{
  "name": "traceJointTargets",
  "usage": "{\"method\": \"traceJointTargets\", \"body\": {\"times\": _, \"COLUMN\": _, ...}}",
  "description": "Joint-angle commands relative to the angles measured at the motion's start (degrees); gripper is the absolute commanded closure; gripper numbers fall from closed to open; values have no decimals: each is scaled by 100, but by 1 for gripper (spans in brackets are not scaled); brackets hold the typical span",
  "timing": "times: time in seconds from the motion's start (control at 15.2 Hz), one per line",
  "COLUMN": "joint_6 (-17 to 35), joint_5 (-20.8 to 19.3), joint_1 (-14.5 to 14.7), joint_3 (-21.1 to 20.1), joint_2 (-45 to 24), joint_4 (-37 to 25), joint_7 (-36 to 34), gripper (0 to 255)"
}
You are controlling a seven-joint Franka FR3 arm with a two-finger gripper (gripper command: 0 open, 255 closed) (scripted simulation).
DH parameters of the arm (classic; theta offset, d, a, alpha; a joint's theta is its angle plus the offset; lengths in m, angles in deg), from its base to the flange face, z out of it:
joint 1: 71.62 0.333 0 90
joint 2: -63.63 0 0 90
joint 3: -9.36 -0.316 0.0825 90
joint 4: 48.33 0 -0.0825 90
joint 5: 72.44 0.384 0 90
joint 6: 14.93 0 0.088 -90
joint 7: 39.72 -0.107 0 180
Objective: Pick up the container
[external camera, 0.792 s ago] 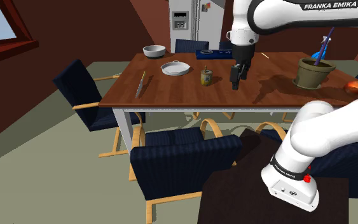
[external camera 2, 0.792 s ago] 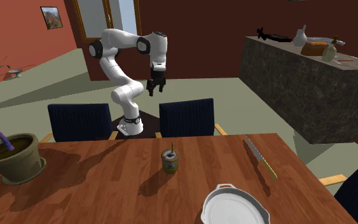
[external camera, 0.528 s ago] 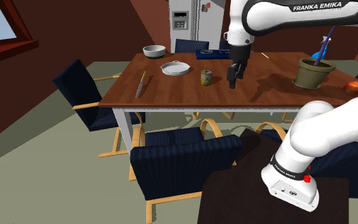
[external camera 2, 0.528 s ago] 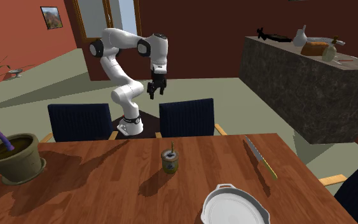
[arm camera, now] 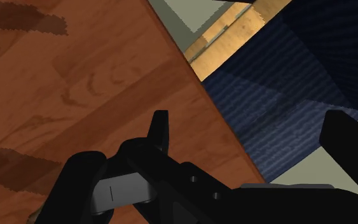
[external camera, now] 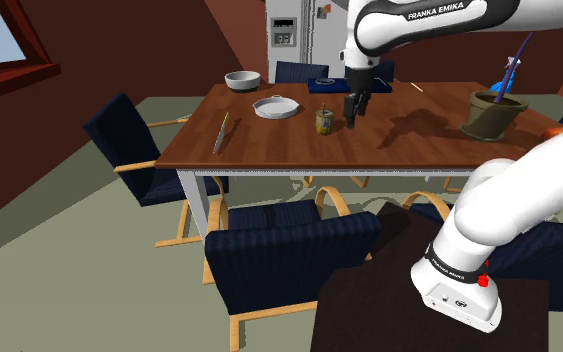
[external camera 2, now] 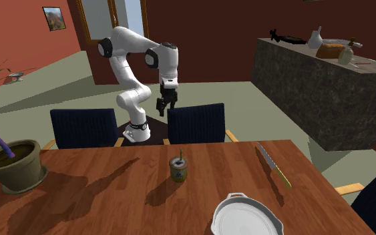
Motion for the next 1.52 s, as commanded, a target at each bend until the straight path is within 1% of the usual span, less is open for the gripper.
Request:
{"method": "traceJointTargets", "body": {"times": 0.0, "joint_6": 217, "joint_5": -7, "joint_1": -17, "joint_3": 157, "joint_2": -405, "joint_4": -239, "joint_7": 213, "gripper": 0}}
{"method": "traceJointTargets", "body": {"times": 0.33, "joint_6": 611, "joint_5": 112, "joint_1": -58, "joint_3": 524, "joint_2": -1425, "joint_4": -970, "joint_7": 783, "gripper": 0}}
{"method": "traceJointTargets", "body": {"times": 0.73, "joint_6": 854, "joint_5": 497, "joint_1": -152, "joint_3": 856, "joint_2": -2725, "joint_4": -2100, "joint_7": 1516, "gripper": 0}}
{"method": "traceJointTargets", "body": {"times": 1.06, "joint_6": 824, "joint_5": 957, "joint_1": -348, "joint_3": 997, "joint_2": -3879, "joint_4": -3292, "joint_7": 2113, "gripper": 0}}
{"method": "traceJointTargets", "body": {"times": 1.39, "joint_6": 542, "joint_5": 1432, "joint_1": -689, "joint_3": 992, "joint_2": -5130, "joint_4": -4811, "joint_7": 2604, "gripper": 0}}
{"method": "traceJointTargets", "body": {"times": 1.45, "joint_6": 520, "joint_5": 1451, "joint_1": -715, "joint_3": 982, "joint_2": -5195, "joint_4": -4898, "joint_7": 2623, "gripper": 0}}
